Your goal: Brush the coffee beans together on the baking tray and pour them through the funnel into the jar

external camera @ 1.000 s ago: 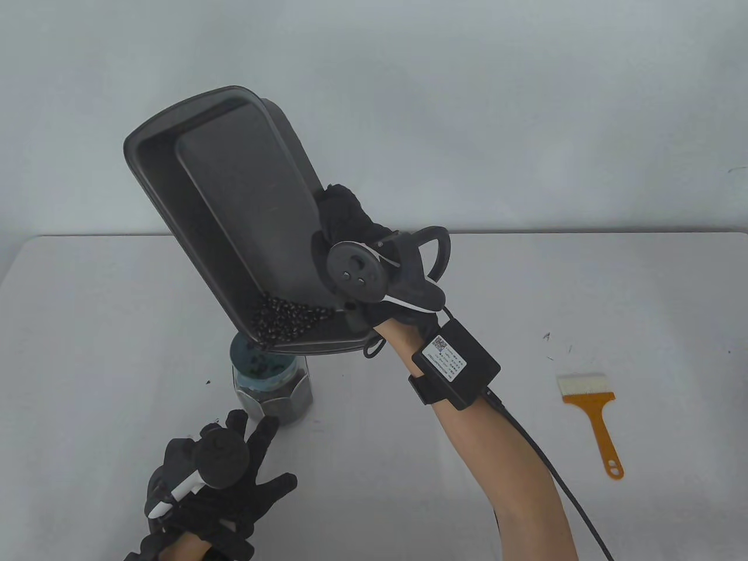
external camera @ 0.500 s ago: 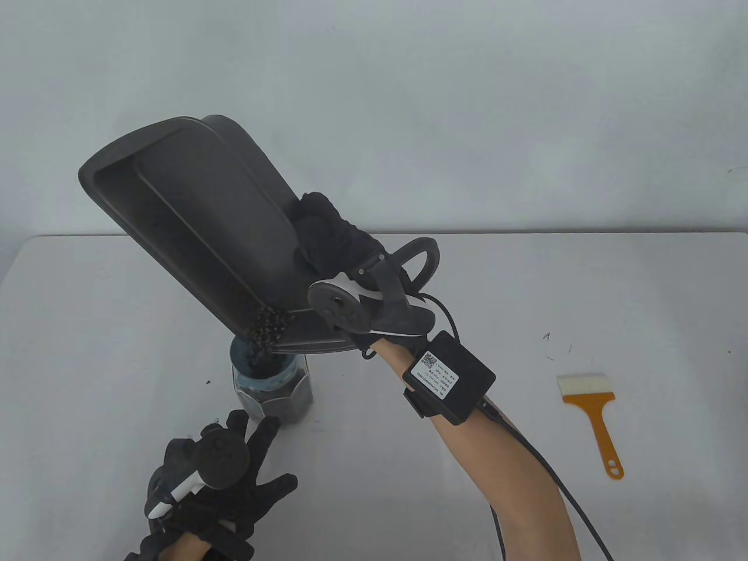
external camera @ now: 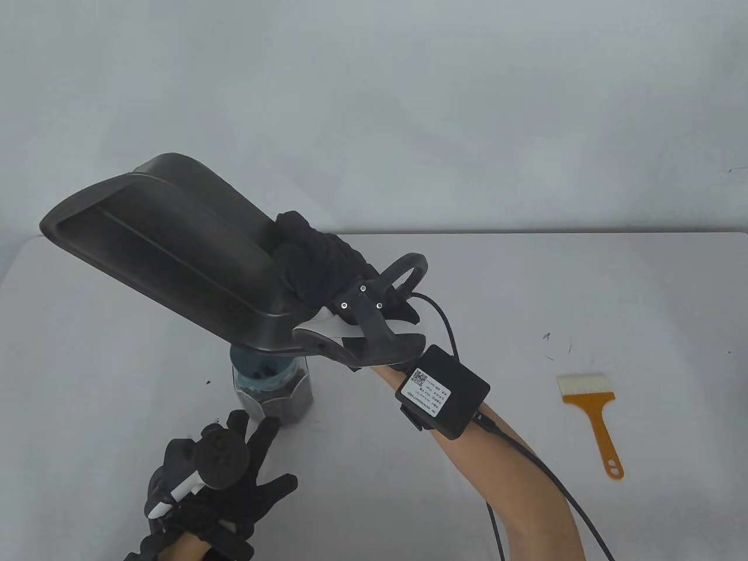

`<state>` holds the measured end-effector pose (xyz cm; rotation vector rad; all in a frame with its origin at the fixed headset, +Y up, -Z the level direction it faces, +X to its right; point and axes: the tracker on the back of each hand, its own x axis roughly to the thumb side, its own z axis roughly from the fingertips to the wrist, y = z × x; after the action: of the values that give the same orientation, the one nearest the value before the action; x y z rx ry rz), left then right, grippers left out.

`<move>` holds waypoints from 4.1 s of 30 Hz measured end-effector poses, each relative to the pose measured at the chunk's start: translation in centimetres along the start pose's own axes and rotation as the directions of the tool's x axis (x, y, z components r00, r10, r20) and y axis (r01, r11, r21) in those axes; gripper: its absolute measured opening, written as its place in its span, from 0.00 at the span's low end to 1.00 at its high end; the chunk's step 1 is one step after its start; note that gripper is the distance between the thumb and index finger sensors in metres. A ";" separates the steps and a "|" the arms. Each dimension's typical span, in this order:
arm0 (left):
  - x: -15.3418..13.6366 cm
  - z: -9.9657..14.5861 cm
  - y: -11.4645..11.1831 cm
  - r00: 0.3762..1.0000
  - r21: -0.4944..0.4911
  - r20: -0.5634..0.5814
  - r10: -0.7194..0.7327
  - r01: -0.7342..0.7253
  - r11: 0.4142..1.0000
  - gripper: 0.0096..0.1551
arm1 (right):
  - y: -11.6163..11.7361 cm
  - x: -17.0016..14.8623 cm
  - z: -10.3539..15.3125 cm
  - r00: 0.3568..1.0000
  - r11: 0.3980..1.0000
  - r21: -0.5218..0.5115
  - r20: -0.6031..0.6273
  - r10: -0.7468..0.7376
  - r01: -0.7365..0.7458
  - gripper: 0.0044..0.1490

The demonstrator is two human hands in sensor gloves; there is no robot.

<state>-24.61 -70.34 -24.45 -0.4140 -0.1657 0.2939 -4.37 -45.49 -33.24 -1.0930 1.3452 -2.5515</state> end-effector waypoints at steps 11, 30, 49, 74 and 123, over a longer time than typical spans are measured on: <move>0.0 0.0 0.0 1.000 0.002 0.000 -0.002 0.002 1.000 0.56 | -1.5 -5.0 -0.1 0.952 0.989 -0.005 -0.270 -0.143 0.147 0.11; 0.2 0.0 0.0 0.999 0.017 -0.018 -0.029 0.029 0.999 0.57 | -1.0 -24.1 19.4 0.385 0.618 0.187 -0.900 -0.204 0.764 0.12; 0.0 -0.1 0.0 0.999 0.008 -0.050 -0.017 0.018 1.000 0.57 | 9.0 -15.6 38.1 0.189 0.330 0.147 -0.977 -0.100 0.933 0.11; 0.0 -0.1 0.1 0.998 0.009 -0.057 -0.015 0.016 1.000 0.57 | 11.2 -11.4 39.7 0.452 0.440 0.462 -0.882 0.133 0.770 0.25; 4.5 -3.8 7.3 0.860 0.535 -0.263 -0.437 0.507 0.676 0.47 | 5.1 -15.0 39.2 0.686 0.571 0.670 -0.688 0.237 0.474 0.67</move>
<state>-21.38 -63.99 -30.49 0.2489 -0.0563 -0.2062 29.45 -70.81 -30.97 0.0646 -0.1494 -3.2307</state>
